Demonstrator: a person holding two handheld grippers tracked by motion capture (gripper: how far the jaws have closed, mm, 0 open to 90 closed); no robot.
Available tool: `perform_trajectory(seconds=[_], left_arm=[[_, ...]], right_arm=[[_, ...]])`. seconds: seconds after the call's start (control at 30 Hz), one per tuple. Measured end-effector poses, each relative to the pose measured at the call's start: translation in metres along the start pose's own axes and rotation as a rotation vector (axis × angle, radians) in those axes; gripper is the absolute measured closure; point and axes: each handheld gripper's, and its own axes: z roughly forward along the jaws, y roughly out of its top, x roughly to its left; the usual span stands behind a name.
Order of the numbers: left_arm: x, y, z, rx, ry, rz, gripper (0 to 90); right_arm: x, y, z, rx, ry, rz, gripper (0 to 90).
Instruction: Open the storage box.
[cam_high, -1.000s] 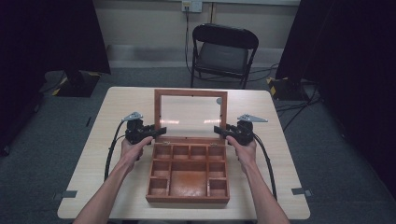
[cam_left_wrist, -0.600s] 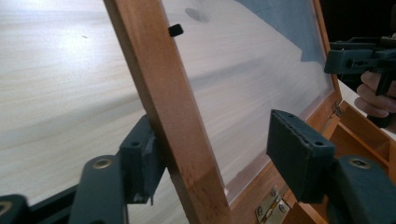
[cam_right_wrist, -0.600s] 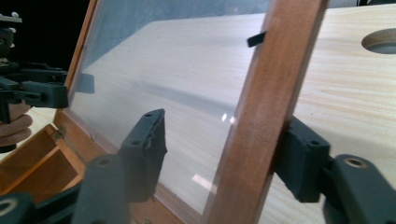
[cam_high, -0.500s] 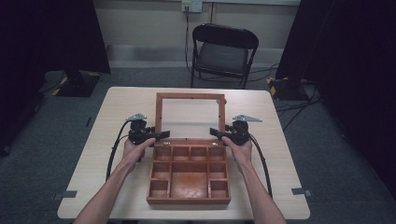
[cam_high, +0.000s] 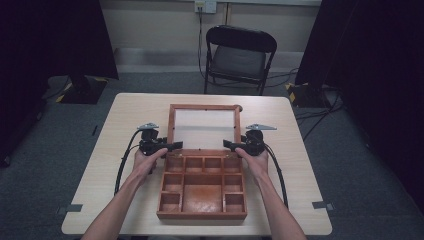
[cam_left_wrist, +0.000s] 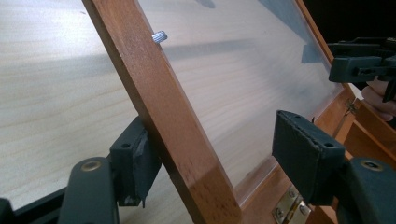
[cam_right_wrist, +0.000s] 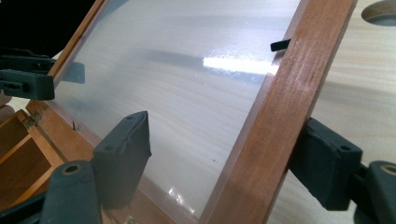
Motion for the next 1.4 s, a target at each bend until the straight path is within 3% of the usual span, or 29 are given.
perform_trajectory(seconds=[0.1,0.23,0.33,0.43,0.67,0.77,0.9,1.0,1.17,1.4], left_arm=[[0.001,-0.001,-0.001,0.017,0.034,0.003,29.8],[0.006,-0.005,-0.001,0.028,0.031,-0.015,29.4],[0.012,-0.011,0.002,0.042,0.014,-0.076,23.5],[0.012,-0.011,0.003,0.035,0.014,-0.076,23.8],[0.011,-0.009,0.002,0.053,0.021,-0.078,23.7],[0.009,-0.006,-0.003,0.040,0.078,-0.033,27.6],[0.012,-0.003,-0.012,0.007,0.063,-0.056,27.4],[0.010,-0.003,-0.013,0.029,0.064,-0.029,25.9],[0.003,-0.002,-0.016,0.021,0.057,0.000,23.4],[-0.006,-0.001,-0.035,0.000,0.069,0.047,22.3]], right_arm=[[-0.002,0.000,0.000,0.011,-0.017,0.005,23.5],[-0.008,-0.002,-0.002,0.037,-0.021,0.026,22.6],[-0.007,0.000,-0.003,0.008,-0.019,0.019,23.3],[-0.003,0.003,-0.005,-0.010,-0.011,0.000,25.4],[-0.004,0.000,-0.004,0.012,-0.009,0.003,24.9],[-0.002,0.002,-0.005,0.002,-0.011,-0.003,25.4],[-0.003,0.002,-0.007,-0.001,-0.012,-0.002,25.4],[-0.002,0.002,-0.007,0.003,-0.011,-0.006,25.4],[-0.001,0.003,-0.010,0.007,-0.005,-0.011,25.2],[0.002,0.006,-0.026,0.009,-0.003,-0.032,23.5]])
